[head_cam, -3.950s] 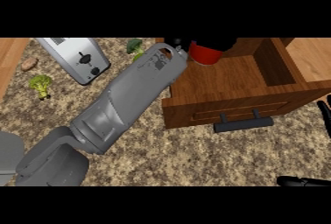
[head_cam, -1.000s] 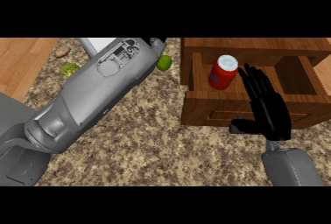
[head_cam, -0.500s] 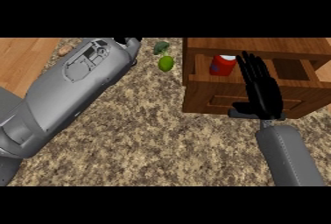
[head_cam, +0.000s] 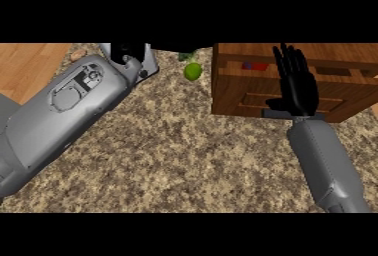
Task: Pick up the can, place it into the drawer and close the drawer
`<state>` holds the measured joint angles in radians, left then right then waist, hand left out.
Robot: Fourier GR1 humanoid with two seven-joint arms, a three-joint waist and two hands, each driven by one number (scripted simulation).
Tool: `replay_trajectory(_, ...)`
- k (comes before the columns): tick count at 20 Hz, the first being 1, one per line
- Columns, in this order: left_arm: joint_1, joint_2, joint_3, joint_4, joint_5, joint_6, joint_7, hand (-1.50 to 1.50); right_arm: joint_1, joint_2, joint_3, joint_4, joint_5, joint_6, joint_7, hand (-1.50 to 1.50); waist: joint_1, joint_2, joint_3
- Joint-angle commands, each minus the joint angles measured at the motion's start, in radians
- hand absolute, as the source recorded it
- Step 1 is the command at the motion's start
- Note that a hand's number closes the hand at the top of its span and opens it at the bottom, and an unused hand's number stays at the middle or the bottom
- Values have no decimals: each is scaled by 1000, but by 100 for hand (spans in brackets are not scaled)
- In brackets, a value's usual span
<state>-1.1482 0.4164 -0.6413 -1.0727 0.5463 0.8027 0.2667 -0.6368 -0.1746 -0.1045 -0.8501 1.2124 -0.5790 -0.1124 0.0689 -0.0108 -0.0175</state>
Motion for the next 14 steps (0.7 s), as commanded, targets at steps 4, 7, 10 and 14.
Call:
replay_trajectory(4,98,40,-8,-103,-22,-7,27,-150,-181,34,-50,283,24,-102,26,-150,10,26,19)
replay_trajectory(7,142,91,22,-146,-17,-31,25,-150,-251,0,-94,369,-9,-136,-16,-150,11,28,20)
replay_trajectory(10,174,110,34,-180,-36,-21,6,-150,-317,-38,-122,443,-12,-155,-24,-150,14,31,20)
replay_trajectory(14,238,89,2,-244,-64,4,6,-150,-365,-21,-126,505,0,-193,-6,-150,20,34,20)
